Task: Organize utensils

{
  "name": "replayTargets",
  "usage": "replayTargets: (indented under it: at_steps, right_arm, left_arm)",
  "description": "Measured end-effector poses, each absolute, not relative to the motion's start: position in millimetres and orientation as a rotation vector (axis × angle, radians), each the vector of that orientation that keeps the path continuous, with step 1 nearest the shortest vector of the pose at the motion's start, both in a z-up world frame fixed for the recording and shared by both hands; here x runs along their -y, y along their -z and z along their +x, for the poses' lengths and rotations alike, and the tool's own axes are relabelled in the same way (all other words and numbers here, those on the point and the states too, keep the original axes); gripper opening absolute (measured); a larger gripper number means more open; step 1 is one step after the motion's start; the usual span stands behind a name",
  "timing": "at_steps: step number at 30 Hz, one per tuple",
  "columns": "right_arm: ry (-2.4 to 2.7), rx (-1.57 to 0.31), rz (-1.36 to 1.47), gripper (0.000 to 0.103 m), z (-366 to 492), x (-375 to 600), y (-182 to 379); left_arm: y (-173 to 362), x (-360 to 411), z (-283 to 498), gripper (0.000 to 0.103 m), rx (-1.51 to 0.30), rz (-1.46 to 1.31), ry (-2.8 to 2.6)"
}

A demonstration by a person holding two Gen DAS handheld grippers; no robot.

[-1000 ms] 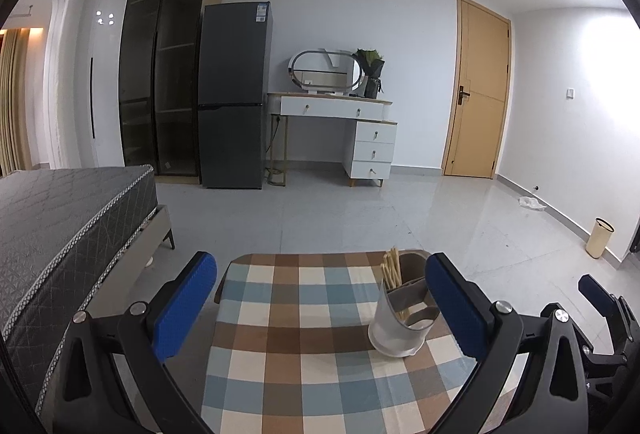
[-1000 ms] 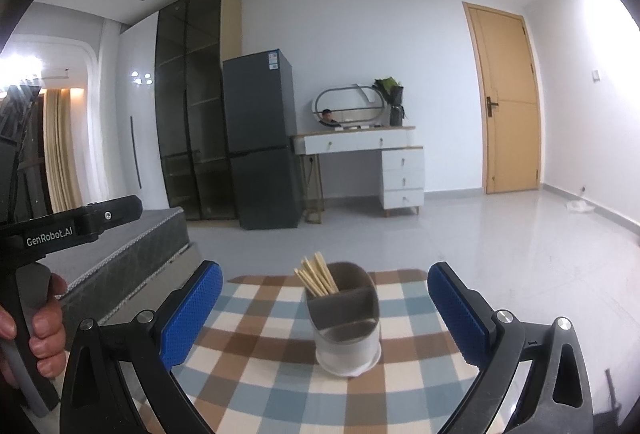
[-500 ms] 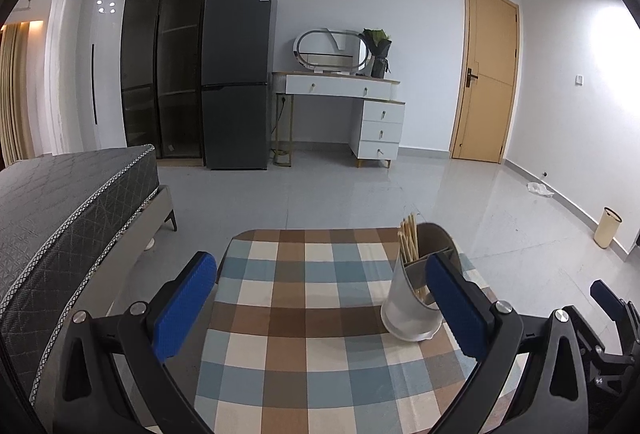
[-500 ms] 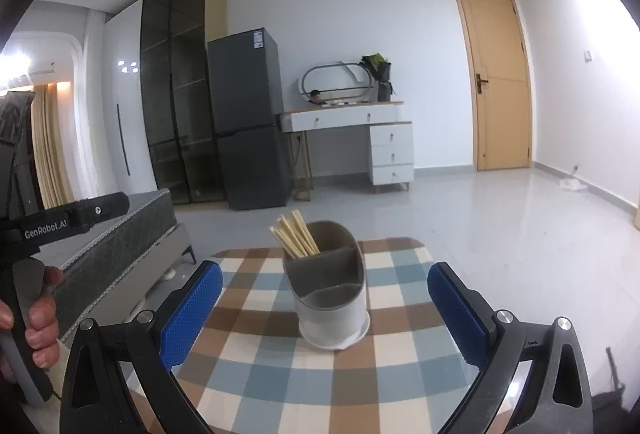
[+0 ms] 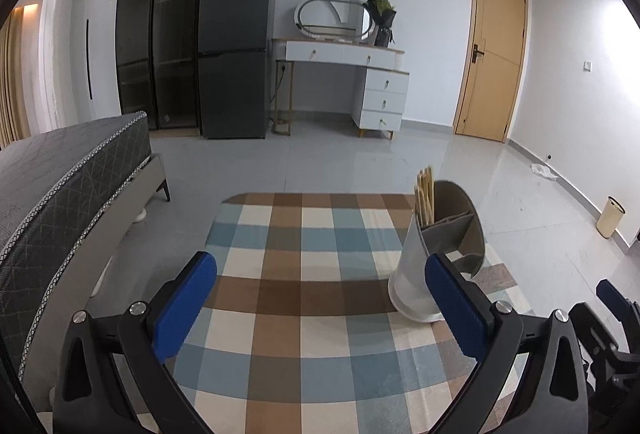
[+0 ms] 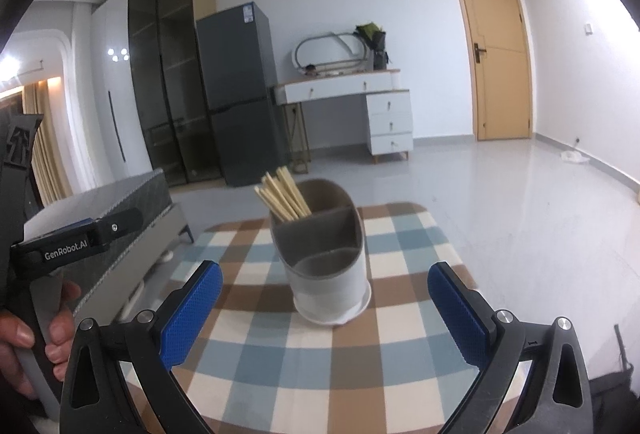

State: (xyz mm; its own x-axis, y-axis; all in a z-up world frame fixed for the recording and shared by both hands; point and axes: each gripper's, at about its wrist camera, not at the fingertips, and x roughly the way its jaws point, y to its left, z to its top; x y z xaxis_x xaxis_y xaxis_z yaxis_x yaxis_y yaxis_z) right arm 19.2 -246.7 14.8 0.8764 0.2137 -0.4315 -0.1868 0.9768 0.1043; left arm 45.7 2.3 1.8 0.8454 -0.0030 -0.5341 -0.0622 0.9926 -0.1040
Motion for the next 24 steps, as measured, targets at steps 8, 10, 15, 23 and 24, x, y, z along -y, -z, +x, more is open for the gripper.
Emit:
replayTargets:
  at_steps: [8, 10, 15, 23, 24]
  right_arm:
    - [-0.203, -0.505, 0.055, 0.103, 31, 246, -1]
    - [-0.200, -0.514, 0.064, 0.103, 33, 247, 0]
    - [-0.196, -0.533, 0.079, 0.103, 35, 250, 2]
    - [-0.193, -0.527, 0.073, 0.103, 33, 247, 0]
    - [-0.192, -0.526, 0.071, 0.103, 33, 247, 0]
  left_arm:
    - [11, 10, 61, 0.101, -0.639, -0.105, -0.016]
    - [12, 13, 63, 0.101, -0.641, -0.097, -0.010]
    - [10, 17, 60, 0.101, -0.636, -0.085, 0.001]
    - [5, 11, 59, 0.101, -0.630, -0.102, -0.026]
    - [2, 9, 57, 0.101, -0.617, -0.113, -0.025]
